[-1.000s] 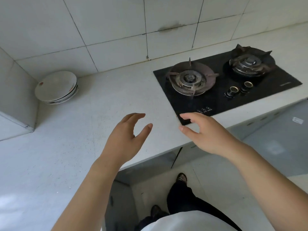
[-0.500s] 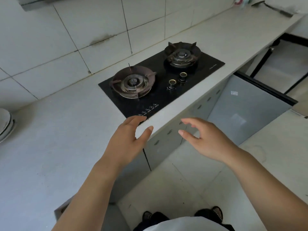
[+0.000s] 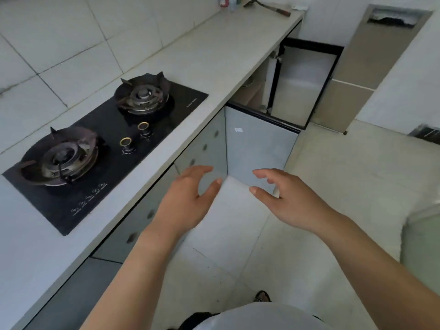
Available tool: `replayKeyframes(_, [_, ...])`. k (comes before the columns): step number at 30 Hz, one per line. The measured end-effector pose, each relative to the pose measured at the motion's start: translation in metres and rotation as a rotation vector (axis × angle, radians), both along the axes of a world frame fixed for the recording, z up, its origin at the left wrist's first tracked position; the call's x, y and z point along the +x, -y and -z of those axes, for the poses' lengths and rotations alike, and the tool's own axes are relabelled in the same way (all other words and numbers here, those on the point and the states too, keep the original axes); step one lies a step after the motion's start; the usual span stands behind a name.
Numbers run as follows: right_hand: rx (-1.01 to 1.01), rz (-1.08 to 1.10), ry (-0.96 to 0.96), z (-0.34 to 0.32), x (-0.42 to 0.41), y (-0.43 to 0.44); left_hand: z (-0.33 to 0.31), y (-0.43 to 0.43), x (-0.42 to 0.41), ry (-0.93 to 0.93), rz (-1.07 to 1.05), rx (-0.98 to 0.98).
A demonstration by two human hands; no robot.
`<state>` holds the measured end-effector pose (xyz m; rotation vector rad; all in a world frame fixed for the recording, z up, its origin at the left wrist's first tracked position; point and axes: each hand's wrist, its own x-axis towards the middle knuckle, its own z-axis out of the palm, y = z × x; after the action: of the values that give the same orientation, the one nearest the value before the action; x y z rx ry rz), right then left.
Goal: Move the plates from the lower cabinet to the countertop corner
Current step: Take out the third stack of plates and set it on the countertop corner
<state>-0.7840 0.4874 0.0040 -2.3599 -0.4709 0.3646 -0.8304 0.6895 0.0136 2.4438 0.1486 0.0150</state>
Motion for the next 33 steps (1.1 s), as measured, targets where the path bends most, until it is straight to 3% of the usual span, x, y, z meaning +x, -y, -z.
replayKeyframes(6, [0.05, 0.11, -0.062, 0.005, 0.048, 0.069, 0.007, 0.066, 0.069, -0.071, 0.091, -0.027])
replayKeyframes(15, [0.065, 0.116, -0.179, 0.028, 0.169, 0.078, 0.026, 0.068, 0.183, -0.145, 0.014, -0.042])
replayKeyframes(23, [-0.113, 0.117, -0.083, 0.007, 0.312, 0.1, 0.021, 0.095, 0.351, -0.116, 0.083, -0.073])
replayKeyframes(33, [-0.049, 0.262, -0.101, 0.012, 0.447, 0.194, 0.027, 0.19, 0.512, -0.173, 0.249, -0.016])
